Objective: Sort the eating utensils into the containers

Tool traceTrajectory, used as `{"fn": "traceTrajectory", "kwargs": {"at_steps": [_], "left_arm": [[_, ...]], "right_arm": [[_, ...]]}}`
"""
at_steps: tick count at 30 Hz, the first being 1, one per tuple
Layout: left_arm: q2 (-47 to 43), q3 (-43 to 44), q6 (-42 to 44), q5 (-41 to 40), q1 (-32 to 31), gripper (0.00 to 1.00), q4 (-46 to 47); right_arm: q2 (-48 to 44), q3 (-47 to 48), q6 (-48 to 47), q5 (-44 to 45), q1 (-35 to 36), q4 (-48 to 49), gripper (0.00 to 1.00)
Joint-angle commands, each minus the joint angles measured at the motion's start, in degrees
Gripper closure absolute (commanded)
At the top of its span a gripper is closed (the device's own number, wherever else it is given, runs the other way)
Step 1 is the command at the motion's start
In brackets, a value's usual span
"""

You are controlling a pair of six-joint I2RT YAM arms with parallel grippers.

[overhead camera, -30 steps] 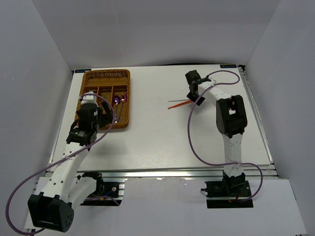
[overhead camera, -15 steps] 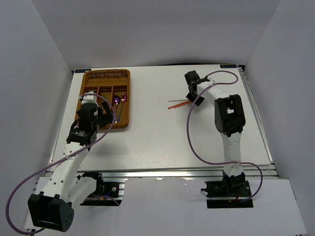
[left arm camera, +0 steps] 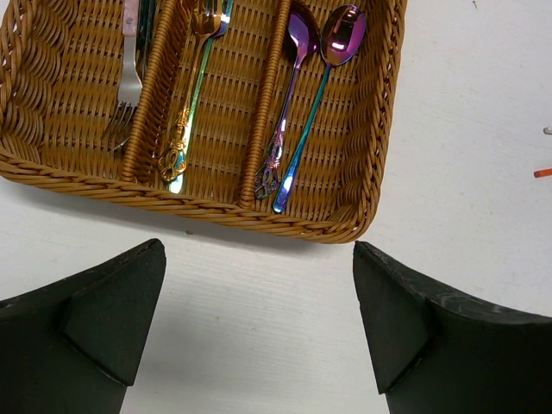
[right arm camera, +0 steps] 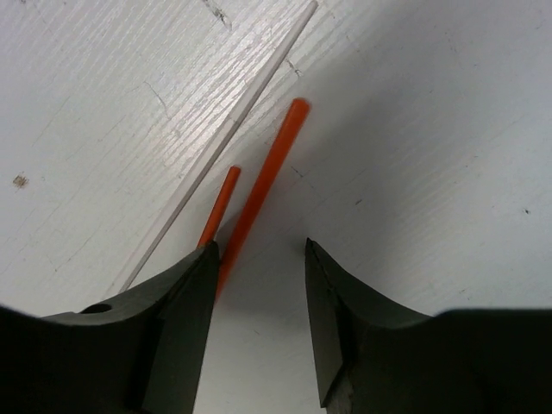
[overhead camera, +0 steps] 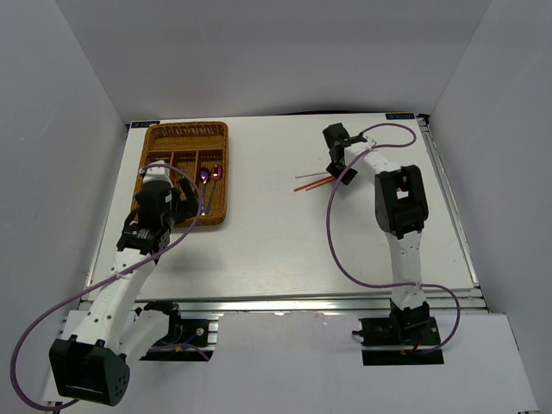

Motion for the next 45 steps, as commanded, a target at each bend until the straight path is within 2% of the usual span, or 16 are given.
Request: {"fn": "traceTrajectory", "kwargs": {"at_steps": [1, 6, 7, 9, 10, 15, 18, 22, 25, 26, 27, 29, 33, 40, 43, 45], "left_arm": [[-0.1, 0.2, 0.4, 0.1, -0.3, 0.02, -0.2], [-0.4, 0.2, 0.4, -0.2, -0.3, 0.02, -0.3], [-0.4, 0.2, 0.4, -0.2, -0.3, 0.02, -0.3], [-0.5, 0.3, 0.4, -0.4, -0.3, 0.02, -0.4], [-0.5, 0.3, 0.4, -0.4, -0.4, 0.02, -0.4], [-0.6, 0.3, 0.4, -0.6, -0.3, 0.02, -0.6], [-0.8, 0.3, 0.4, -0.7, -0.3, 0.02, -0.7], [-1.2, 0.2, 0.1, 0.1, -0.3, 0.02, -0.4], [-1.3, 0.2, -0.4, 5.1, -0.3, 0.02, 0.4], [-1.3, 0.0, -0.8, 10.3, -0.3, 0.02, 1.8], [-1.2, -0.8, -2.5, 12.7, -0.3, 0.02, 2.7], [-1.1, -1.9, -5.2, 22.0, -0.3, 0.02, 7.0], [0.1, -5.4, -17.4, 32.5, -0.7, 0.02, 18.7], [2.3, -10.4, -31.3, 31.1, -3.7, 0.02, 36.5], [4.4, -12.0, -36.6, 29.1, -5.9, 0.02, 41.1], [4.8, -11.5, -36.8, 25.7, -8.9, 0.02, 39.4]], "right_arm": [[2.1, 1.1, 1.6, -0.2, -0.9, -3.9, 0.52], [2.0, -0.9, 2.5, -0.4, -1.6, -6.6, 0.6], [1.8, -1.6, 2.6, -0.4, -1.6, -6.6, 0.68], [0.8, -4.3, 2.9, -0.3, -1.7, -6.5, 0.7], [0.4, -5.4, 3.0, -0.3, -1.7, -6.4, 0.75], [-3.1, -14.4, 3.0, -0.9, -2.1, -3.2, 0.79], [-5.4, -18.8, 2.3, -2.5, -2.6, 0.5, 1.0], [-9.7, -25.7, -1.5, -4.3, -2.9, 5.4, 1.0], [-16.0, -31.1, -14.2, -13.8, -2.7, 17.7, 1.0], [-19.0, -34.2, -19.9, -18.9, -2.4, 19.9, 1.0], [-20.5, -35.6, -22.0, -20.3, -2.3, 21.7, 1.0], [-23.7, -38.4, -26.5, -21.9, -1.7, 22.7, 1.0], [-27.7, -42.0, -32.0, -24.7, -0.9, 22.6, 1.0], [-35.3, -43.0, -36.7, -24.4, 9.3, 22.2, 1.0], [-37.9, -43.0, -36.2, -31.7, 14.5, 26.0, 1.0], [-38.3, -42.8, -35.1, -33.9, 18.0, 28.8, 1.0]]}}
